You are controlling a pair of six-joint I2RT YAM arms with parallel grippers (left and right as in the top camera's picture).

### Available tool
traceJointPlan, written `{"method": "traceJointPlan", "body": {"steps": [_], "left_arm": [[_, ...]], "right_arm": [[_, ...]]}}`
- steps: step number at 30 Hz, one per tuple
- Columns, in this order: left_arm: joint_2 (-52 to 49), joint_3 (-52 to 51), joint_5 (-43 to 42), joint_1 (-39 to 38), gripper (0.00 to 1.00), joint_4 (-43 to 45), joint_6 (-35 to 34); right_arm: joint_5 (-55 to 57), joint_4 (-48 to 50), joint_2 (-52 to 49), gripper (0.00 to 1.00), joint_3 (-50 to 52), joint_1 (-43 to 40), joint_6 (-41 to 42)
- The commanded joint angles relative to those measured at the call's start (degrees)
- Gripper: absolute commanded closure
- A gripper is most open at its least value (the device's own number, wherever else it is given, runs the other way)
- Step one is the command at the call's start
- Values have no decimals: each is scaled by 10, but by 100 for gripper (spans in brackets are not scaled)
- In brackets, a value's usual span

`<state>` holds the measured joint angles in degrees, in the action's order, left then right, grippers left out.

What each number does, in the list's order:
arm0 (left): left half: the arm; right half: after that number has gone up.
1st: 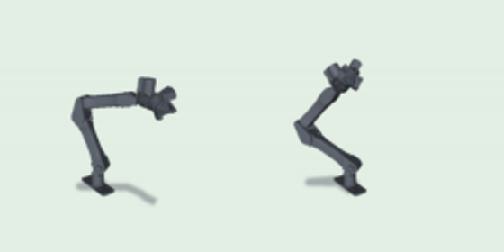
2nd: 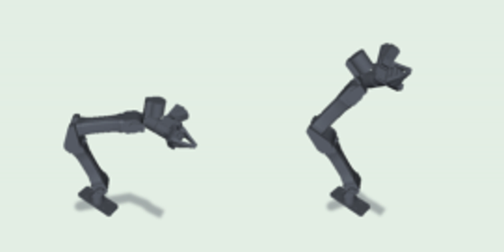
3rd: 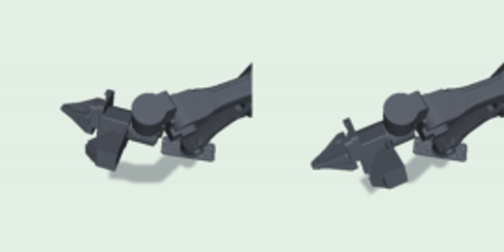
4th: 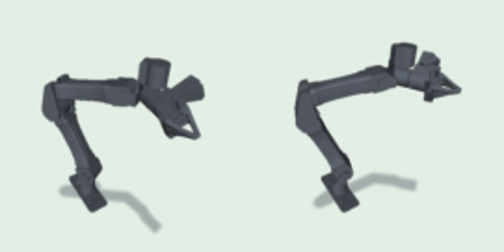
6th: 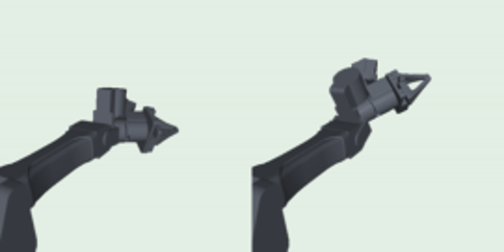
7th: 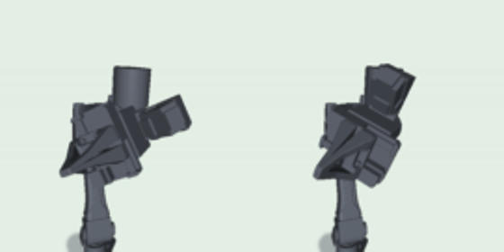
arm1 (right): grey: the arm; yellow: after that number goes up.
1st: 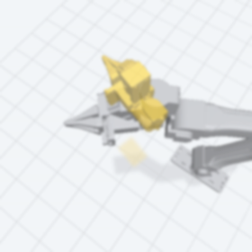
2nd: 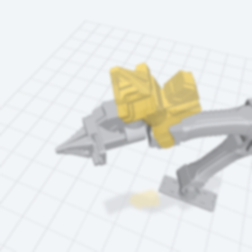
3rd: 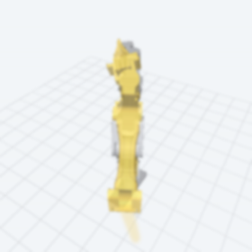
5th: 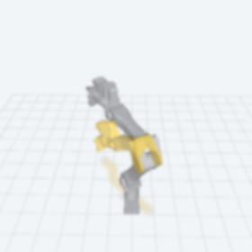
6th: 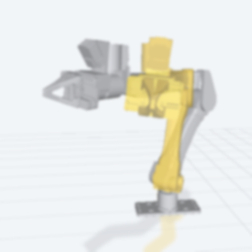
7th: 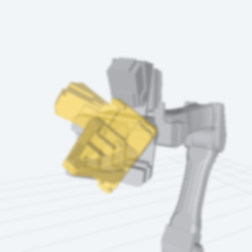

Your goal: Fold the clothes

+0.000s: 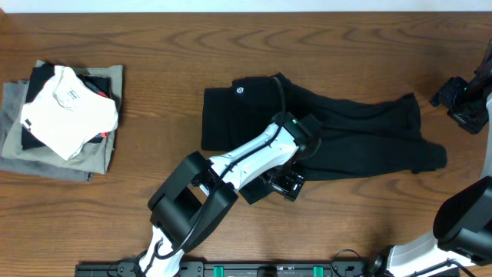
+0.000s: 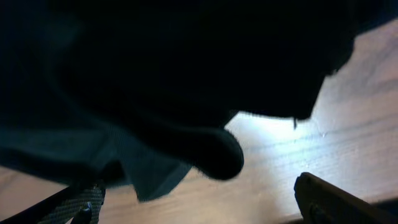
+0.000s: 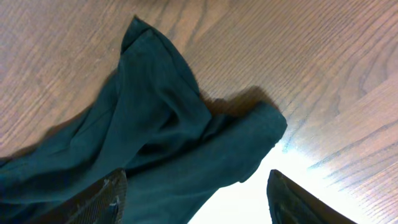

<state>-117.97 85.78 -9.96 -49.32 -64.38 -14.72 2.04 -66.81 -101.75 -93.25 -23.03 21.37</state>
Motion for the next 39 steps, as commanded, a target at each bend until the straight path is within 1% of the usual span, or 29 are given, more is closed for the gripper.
{"method": "traceJointPlan", "body": {"steps": [1, 2, 6, 8, 12, 15, 19, 21, 22, 23, 24, 34, 39], "left_arm": [[10, -4, 3, 11, 2, 7, 9], [10, -4, 3, 13, 3, 10, 9], [9, -5, 3, 23, 18, 22, 9], [7, -5, 3, 25, 27, 24, 9], [4, -5, 4, 26, 50, 24, 9], [4, -5, 3, 26, 53, 23, 9], [4, -5, 3, 26, 65, 23, 9], [4, -5, 3, 26, 74, 21, 9], [4, -5, 3, 26, 81, 19, 9], [4, -5, 3, 26, 91, 14, 7], [4, -5, 3, 26, 94, 2, 1], [25, -5, -2, 26, 94, -186, -32], [71, -5, -2, 26, 94, -235, -36]], "right_arm": [[-6, 0, 2, 30, 2, -1, -9], [-6, 1, 2, 31, 2, -1, -9], [-6, 2, 2, 32, 2, 0, -9], [-6, 2, 2, 33, 2, 0, -11], [-6, 3, 2, 34, 2, 1, -13], [-6, 4, 2, 34, 2, 1, -13], [-6, 3, 2, 34, 2, 1, -13], [-6, 3, 2, 35, 2, 1, -13], [-6, 3, 2, 35, 2, 1, -13], [-6, 3, 2, 35, 2, 1, -13], [-6, 3, 2, 35, 2, 1, -13], [-6, 2, 2, 36, 2, 1, -13], [-6, 2, 2, 35, 2, 1, -13]]}}
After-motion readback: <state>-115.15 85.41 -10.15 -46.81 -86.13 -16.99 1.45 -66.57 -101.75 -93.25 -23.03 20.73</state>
